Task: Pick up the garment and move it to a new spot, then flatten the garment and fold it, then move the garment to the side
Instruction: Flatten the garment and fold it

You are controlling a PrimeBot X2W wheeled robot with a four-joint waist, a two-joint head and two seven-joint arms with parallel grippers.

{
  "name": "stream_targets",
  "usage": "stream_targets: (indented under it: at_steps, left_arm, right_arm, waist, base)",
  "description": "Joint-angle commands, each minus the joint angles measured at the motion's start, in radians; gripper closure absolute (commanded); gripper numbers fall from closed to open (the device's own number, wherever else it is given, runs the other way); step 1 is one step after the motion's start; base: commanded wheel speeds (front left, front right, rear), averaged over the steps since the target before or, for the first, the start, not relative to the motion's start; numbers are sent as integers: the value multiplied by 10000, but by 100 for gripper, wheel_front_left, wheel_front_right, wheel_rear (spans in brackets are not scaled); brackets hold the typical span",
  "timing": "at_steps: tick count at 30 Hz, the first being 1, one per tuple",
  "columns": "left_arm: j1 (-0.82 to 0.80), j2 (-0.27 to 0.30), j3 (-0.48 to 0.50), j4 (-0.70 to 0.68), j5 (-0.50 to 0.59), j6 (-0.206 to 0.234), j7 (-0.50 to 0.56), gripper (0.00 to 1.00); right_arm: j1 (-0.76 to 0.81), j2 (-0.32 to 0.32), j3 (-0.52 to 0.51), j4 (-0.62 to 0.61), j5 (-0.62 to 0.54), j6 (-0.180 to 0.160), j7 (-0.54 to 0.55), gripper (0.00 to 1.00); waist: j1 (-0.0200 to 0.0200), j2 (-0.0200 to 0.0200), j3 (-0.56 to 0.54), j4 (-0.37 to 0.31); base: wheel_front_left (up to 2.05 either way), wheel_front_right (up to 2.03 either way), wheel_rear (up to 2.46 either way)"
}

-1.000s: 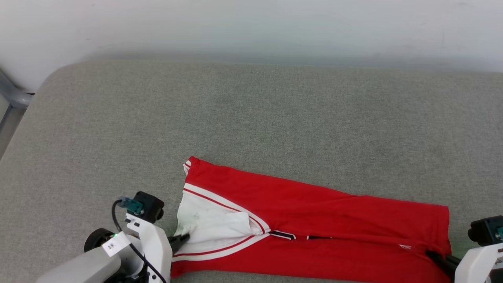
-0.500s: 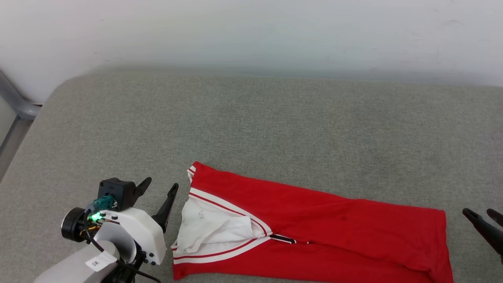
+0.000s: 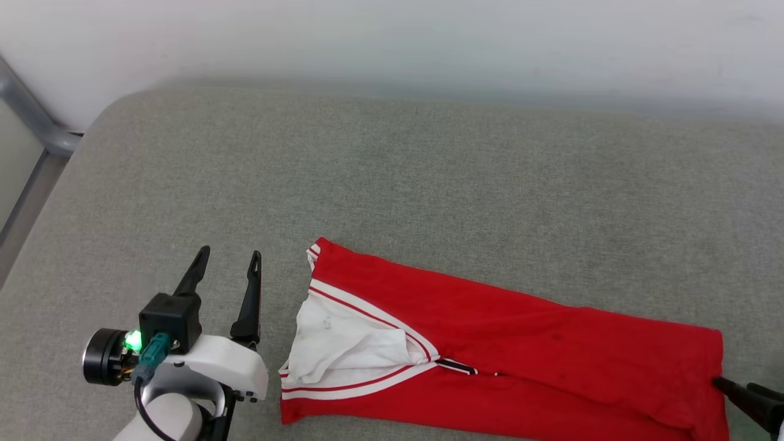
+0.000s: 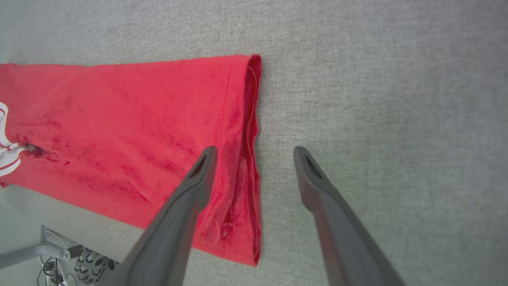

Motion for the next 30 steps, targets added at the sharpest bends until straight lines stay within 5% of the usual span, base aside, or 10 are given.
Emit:
stream_targets:
  at_steps: [1, 17, 18, 19, 20, 30]
  left_arm:
    - [288, -278, 442, -72, 439, -118, -46, 0]
    - [1679, -3008, 3591, -29, 3438, -1775, -48, 0]
    - [1724, -3136, 3738, -8, 3572, -1885, -48, 0]
    - [1758, -3252, 3874, 3, 3690, -2005, -48, 0]
    - [1789, -3367, 4018, 10, 3801, -2120, -48, 0]
    - [2133, -4146, 4980, 168, 4718, -3104, -49, 0]
  right_arm:
    - [-238, 169, 20, 134, -107, -5, 117, 0]
    - [-531, 1064, 1275, 786, -160, -2, 279, 0]
    - [-560, 1020, 1330, 824, -222, -2, 178, 51]
    - [-595, 984, 1360, 872, -231, -2, 99, 87]
    - [-614, 945, 1406, 910, -197, -2, 53, 100]
    - [-934, 8, 956, 1399, 89, -12, -436, 100]
  waist:
    - [0, -1, 140, 91]
    - [0, -1, 440, 454]
    - [0, -1, 435, 455]
    - [0, -1, 427, 460]
    - [0, -1, 415, 462]
    - [0, -1, 86, 374]
  base:
    - [0, 0, 0]
    - [0, 0, 0]
    - [0, 0, 0]
    - [0, 0, 0]
    - [0, 0, 0]
    - [0, 0, 0]
